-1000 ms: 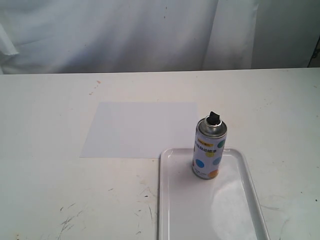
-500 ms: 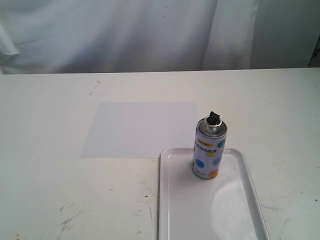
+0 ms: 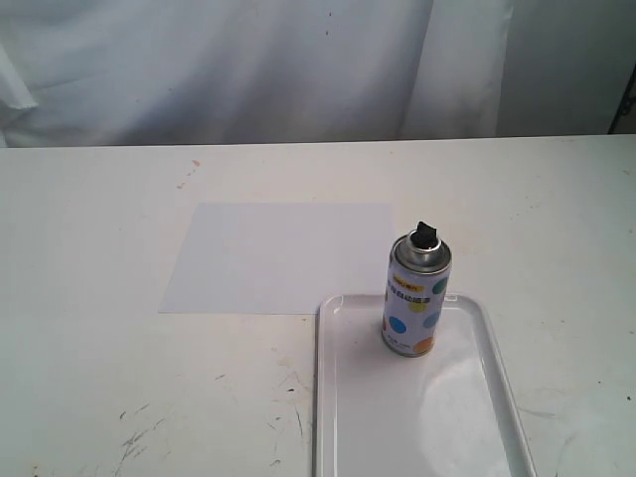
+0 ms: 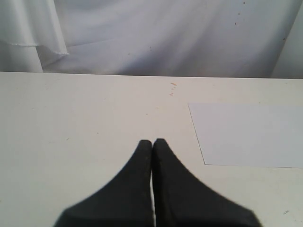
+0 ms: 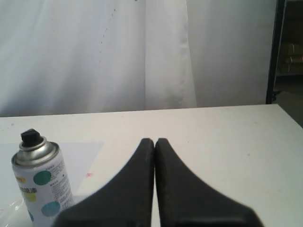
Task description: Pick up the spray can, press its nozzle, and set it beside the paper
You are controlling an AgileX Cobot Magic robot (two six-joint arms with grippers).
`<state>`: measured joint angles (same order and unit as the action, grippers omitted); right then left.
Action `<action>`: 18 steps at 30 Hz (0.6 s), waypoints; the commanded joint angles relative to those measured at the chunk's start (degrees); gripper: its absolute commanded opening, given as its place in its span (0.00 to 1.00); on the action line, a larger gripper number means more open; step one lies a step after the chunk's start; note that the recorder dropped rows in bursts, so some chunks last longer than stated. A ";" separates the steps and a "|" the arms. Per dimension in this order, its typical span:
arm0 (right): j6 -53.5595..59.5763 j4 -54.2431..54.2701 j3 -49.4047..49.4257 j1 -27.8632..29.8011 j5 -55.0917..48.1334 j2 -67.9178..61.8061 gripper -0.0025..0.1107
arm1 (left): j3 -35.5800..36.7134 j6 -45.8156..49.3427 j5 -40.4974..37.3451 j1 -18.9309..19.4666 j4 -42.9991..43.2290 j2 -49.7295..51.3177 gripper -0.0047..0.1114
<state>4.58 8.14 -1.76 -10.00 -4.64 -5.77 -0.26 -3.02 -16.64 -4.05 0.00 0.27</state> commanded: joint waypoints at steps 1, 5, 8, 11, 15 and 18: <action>-3.14 -1.48 1.76 2.07 -0.47 2.35 0.02 | 0.26 0.23 0.36 0.14 0.00 -0.27 0.04; -3.14 -2.91 1.76 4.45 -5.36 4.52 0.02 | 0.26 0.23 0.36 0.14 0.00 -0.27 0.04; -3.14 -3.21 1.76 5.99 -8.42 5.18 0.02 | 0.26 0.23 0.36 0.14 0.00 -0.27 0.04; -3.03 -3.21 1.76 6.10 -11.78 5.18 0.02 | 0.26 0.23 0.36 0.14 0.00 -0.27 0.04; -2.92 -3.21 1.76 6.10 -14.15 5.18 0.02 | 0.26 0.23 0.36 0.14 0.00 -0.27 0.04; -2.08 -3.21 1.76 6.10 -14.05 5.18 0.02 | 0.26 0.23 0.36 0.14 0.00 -0.27 0.04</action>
<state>1.50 5.63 -0.19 -4.38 -18.37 -0.83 -0.26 -2.88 -16.64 -4.05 0.00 0.27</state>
